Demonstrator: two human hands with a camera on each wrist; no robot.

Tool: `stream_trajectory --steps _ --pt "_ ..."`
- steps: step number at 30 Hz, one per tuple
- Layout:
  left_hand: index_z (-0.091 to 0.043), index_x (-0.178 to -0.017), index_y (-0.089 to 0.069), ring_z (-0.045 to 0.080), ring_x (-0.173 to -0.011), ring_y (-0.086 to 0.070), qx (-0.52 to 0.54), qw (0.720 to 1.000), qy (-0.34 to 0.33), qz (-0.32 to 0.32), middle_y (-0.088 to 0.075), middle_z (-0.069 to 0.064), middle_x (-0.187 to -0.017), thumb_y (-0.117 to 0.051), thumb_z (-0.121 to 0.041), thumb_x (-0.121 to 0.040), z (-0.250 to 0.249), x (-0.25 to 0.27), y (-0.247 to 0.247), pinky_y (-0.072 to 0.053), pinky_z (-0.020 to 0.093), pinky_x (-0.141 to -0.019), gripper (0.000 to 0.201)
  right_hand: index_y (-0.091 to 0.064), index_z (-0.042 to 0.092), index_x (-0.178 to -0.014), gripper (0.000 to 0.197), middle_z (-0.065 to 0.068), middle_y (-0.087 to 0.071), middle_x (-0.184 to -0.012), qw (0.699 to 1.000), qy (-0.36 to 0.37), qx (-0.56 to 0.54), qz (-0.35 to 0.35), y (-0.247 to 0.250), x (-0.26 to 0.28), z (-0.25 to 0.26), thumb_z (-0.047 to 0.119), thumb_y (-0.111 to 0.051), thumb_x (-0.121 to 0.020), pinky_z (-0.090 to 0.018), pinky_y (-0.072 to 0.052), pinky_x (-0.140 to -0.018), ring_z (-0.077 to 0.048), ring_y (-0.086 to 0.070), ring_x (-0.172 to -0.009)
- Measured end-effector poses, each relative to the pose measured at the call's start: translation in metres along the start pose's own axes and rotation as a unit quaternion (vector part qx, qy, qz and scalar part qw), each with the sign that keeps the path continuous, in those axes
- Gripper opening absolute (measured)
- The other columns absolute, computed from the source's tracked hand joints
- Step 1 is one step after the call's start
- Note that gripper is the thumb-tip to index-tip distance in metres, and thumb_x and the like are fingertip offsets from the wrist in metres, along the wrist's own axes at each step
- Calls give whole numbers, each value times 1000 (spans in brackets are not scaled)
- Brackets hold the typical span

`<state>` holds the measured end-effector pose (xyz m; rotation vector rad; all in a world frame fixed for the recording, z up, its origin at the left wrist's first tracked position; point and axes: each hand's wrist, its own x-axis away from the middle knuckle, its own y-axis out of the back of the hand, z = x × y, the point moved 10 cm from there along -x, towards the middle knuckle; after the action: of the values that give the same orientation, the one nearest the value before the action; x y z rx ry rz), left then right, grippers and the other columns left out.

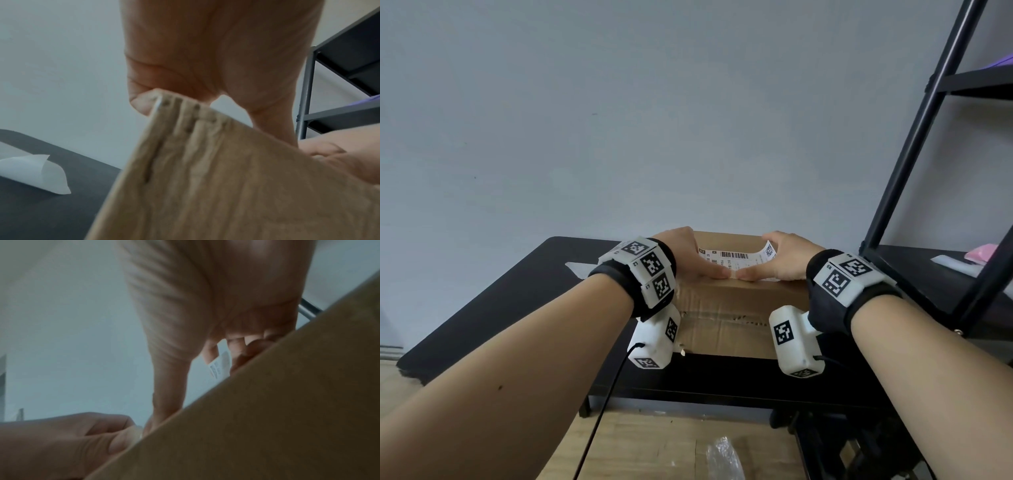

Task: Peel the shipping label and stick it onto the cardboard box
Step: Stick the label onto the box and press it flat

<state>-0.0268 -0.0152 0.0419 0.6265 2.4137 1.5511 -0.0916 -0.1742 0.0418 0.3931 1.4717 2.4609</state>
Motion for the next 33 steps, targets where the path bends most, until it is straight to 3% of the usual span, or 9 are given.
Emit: stream_trajectory --steps 4,8,11,14,18,21,24,29,33 --pt "-8 -100 -65 16 -86 -54 8 1000 -9 5 -62 2 -96 -72 -54 -69 3 2 4 -45 29 -78 56 -36 22 -145 94 0 -49 -141 1000 -4 -5 -2 9 5 -8 44 -81 -65 -29 -38 -99 -20 -48 -126" --pt "-16 -92 -55 13 -85 -52 19 1000 -22 11 -53 -6 -81 -72 -45 -74 4 4 7 -42 25 -74 38 -38 28 -143 90 6 -58 -86 999 -27 -46 3 16 2 -25 34 -84 -65 -25 -46 -70 -14 -57 -71" --pt "-17 -91 -54 9 -77 -49 24 999 -28 27 -50 -5 -83 -72 -42 -75 6 4 8 -40 23 -69 34 -42 26 -142 85 3 -55 -76 994 -34 -102 18 14 0 -32 18 -83 -67 -24 -47 -64 -13 -52 -61" --pt "-15 -111 -55 13 -94 -48 28 999 -25 23 -51 -5 -97 -73 -41 -75 11 1 11 -39 25 -81 47 -42 21 -142 81 0 -58 -73 988 -39 -143 34 11 2 -36 4 -79 -71 -20 -43 -54 -13 -50 -55" --pt "-17 -83 -53 11 -68 -48 15 999 -21 36 -48 -3 -75 -72 -43 -75 13 0 9 -40 22 -61 33 -41 24 -141 82 6 -53 -80 997 -42 -71 -5 17 3 -32 30 -81 -70 -20 -40 -52 -10 -51 -54" --pt "-10 -90 -60 10 -60 -46 0 999 -14 42 -53 3 -82 -71 -50 -73 14 0 7 -38 20 -54 44 -38 26 -143 83 0 -54 -101 999 -37 -27 -6 19 6 -27 40 -78 -71 -20 -39 -51 -9 -53 -57" --pt "-7 -104 -65 11 -68 -51 -13 999 -9 48 -60 2 -91 -72 -56 -67 12 -1 6 -42 22 -59 62 -38 29 -143 85 1 -53 -102 999 -38 -12 2 18 7 -27 45 -77 -69 -21 -39 -51 -9 -54 -57" --pt "-14 -105 -61 12 -79 -53 -24 999 -7 43 -59 -1 -98 -75 -55 -64 10 -3 12 -43 24 -65 59 -33 37 -144 93 9 -48 -79 998 -43 3 42 15 5 -26 51 -79 -64 -18 -43 -50 -10 -54 -56" --pt "-29 -136 -39 24 -131 -37 -48 999 -17 17 -39 3 -140 -76 -61 -56 8 -6 16 -36 45 -107 94 -38 29 -143 88 9 -45 -77 998 -46 18 43 15 7 -17 49 -78 -67 -17 -41 -44 -8 -48 -56"
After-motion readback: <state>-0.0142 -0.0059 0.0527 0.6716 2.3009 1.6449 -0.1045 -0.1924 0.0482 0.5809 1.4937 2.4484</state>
